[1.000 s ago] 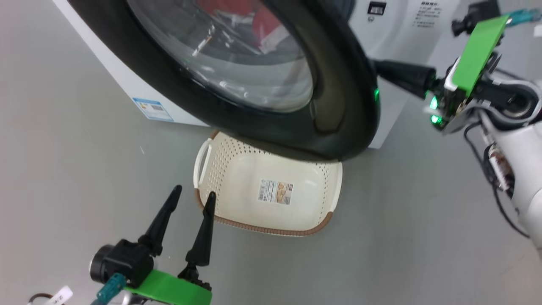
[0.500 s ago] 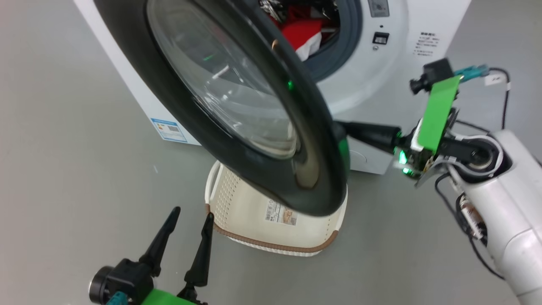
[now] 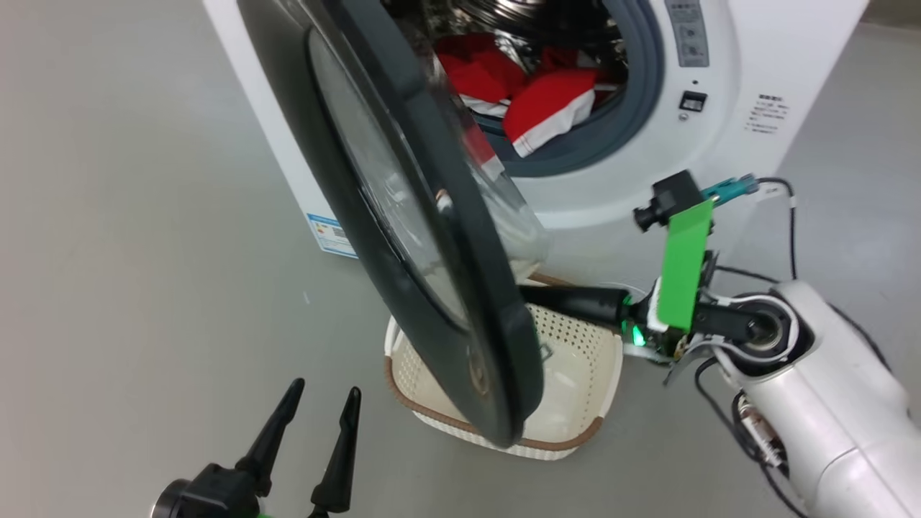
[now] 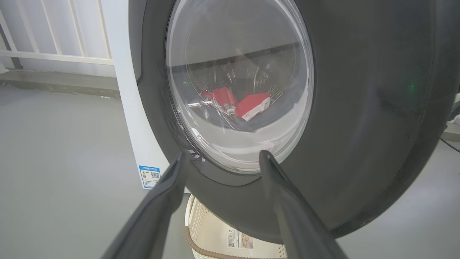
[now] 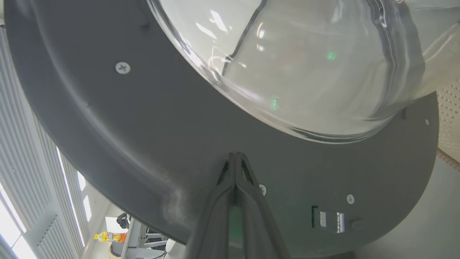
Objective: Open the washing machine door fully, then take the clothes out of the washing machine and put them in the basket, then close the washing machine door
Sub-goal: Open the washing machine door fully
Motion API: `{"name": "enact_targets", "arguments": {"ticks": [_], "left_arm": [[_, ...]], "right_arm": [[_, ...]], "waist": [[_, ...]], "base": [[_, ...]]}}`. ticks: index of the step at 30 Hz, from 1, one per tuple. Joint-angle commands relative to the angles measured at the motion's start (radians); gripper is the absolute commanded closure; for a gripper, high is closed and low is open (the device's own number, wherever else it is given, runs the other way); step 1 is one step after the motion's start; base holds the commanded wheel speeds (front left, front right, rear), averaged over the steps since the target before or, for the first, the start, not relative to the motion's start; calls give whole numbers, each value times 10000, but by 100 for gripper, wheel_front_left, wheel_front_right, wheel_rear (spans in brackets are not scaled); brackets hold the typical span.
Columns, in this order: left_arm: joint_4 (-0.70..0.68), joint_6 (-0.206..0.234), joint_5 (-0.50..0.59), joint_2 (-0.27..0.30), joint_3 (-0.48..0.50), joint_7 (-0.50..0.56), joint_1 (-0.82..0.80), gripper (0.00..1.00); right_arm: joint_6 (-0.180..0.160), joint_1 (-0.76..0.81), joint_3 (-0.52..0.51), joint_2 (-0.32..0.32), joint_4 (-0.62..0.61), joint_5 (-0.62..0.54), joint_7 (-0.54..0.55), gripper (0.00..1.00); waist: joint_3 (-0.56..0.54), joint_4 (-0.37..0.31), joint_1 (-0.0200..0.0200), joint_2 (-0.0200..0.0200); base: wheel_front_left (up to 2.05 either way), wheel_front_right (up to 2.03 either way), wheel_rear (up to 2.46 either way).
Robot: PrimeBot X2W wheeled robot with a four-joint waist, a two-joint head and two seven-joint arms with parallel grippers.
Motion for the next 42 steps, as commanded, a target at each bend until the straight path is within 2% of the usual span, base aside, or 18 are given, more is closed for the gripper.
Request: {"name": "enact_targets", "arguments": {"ticks": [1, 16, 36, 42], "left_arm": [[-246, 15, 0, 89, 358, -120, -57, 0], [-152, 108, -143, 89, 448, -120, -42, 0], [158, 381, -148, 89, 757, -120, -169, 0], [113, 529, -192, 89, 929, -120, -138, 0]], "right_arm": [[67, 184, 211, 365, -415, -171, 85, 100], [67, 501, 550, 804, -730, -937, -167, 100], [67, 590, 856, 1302, -844, -1302, -501, 100], [67, 429, 1042, 1414, -764, -1354, -538, 100]], "waist": [[-162, 263, 0, -1], [-230, 1412, 0, -1], [-351, 2266, 0, -1], [-317, 2340, 0, -1]], "base": [[0, 0, 0], [0, 0, 0], [0, 0, 0], [0, 0, 0]]}}
